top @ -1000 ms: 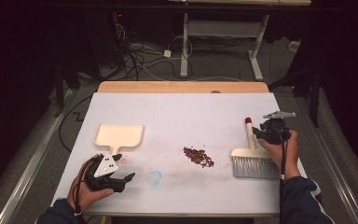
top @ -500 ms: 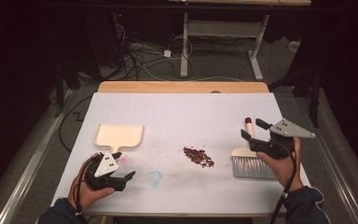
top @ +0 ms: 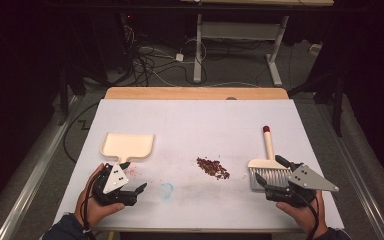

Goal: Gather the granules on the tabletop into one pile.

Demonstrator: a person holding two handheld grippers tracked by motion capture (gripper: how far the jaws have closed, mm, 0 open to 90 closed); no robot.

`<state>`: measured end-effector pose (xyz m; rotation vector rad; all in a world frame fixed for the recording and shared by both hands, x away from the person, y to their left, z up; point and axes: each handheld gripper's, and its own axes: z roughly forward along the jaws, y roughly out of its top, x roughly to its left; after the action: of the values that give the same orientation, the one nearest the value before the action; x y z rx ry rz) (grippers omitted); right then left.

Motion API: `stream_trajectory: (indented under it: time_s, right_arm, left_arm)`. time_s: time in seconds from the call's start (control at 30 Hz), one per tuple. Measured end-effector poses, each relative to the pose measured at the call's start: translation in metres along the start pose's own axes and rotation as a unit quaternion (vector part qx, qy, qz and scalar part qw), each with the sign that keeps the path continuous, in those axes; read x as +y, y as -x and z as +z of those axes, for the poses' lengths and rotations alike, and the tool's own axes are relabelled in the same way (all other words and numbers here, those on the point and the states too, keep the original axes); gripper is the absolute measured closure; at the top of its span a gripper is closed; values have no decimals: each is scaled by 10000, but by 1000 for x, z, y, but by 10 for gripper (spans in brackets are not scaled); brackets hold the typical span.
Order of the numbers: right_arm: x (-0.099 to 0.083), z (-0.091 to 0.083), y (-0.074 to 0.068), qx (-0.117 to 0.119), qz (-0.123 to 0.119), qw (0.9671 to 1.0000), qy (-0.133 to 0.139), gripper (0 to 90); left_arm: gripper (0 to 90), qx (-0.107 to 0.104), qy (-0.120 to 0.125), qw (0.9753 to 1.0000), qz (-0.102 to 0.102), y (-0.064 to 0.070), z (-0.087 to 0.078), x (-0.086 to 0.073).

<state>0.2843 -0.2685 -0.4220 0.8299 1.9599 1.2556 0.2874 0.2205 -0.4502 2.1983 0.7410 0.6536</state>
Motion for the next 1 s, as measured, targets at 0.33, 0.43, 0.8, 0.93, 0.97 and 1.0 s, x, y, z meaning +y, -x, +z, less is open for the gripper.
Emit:
stream_trajectory:
  time_s: [0.33, 0.43, 0.8, 0.93, 0.97, 1.0]
  right_arm:
    - [1, 4, -6, -40, -123, 9999, -41, 182]
    - [0, 4, -6, -60, -131, 9999, -58, 180]
    - [0, 5, -6, -64, -197, 9998, -58, 181]
    - [0, 5, -7, -82, -227, 9997, -76, 181]
    - [0, 5, -7, -73, -247, 9996, -87, 181]
    - [0, 5, -7, -78, -253, 9996, -100, 182]
  left_arm:
    - [164, 60, 101, 9999, -83, -2, 0, 0]
    - [164, 54, 94, 9999, -66, 0, 0, 1]
    - [168, 71, 92, 9999, -103, -1, 2, 2]
    - [168, 73, 77, 9999, -91, -1, 3, 3]
    - [168, 73, 79, 9999, -87, -1, 3, 3]
    - [168, 79, 79, 9999, -82, 0, 3, 3]
